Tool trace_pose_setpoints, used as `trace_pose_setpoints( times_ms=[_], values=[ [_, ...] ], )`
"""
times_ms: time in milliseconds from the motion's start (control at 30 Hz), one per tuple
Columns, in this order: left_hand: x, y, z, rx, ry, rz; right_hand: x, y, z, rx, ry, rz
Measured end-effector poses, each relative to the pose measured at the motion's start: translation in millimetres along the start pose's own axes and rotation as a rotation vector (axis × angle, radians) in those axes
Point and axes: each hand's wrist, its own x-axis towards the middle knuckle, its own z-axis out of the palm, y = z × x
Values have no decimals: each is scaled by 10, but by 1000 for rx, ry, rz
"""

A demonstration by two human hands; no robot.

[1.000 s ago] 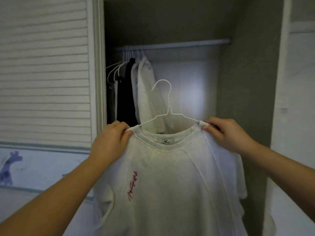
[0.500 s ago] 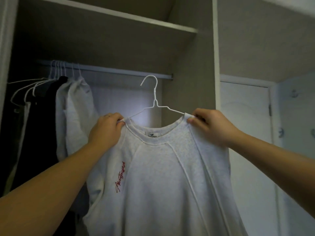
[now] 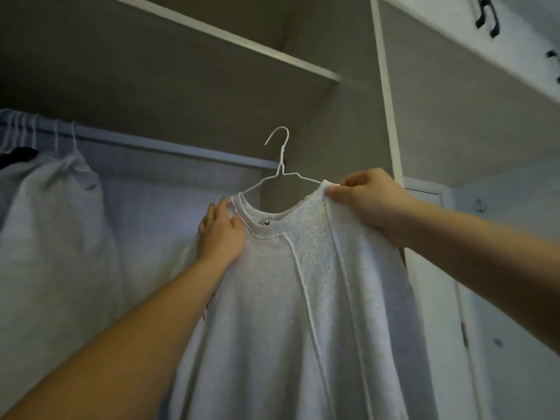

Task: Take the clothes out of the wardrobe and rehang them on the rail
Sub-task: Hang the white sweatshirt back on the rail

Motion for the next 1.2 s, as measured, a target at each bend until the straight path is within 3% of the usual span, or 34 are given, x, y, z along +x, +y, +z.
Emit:
trace_pose_setpoints(
  times_ms=[333,533,1000,1200],
  values=[
    [532,-393,775,-376,-267,-63,1030,-62,757,-66,173,127],
    [665,-543,1078,-389,-376,28,1497,71,1131,-132,231,175],
    [784,-747,1790,-519,-521,0,1695,460,1445,-323,177,287],
    [883,-722,1970,-551,-513,22,1588,366,1461,-926,92,49]
  ],
)
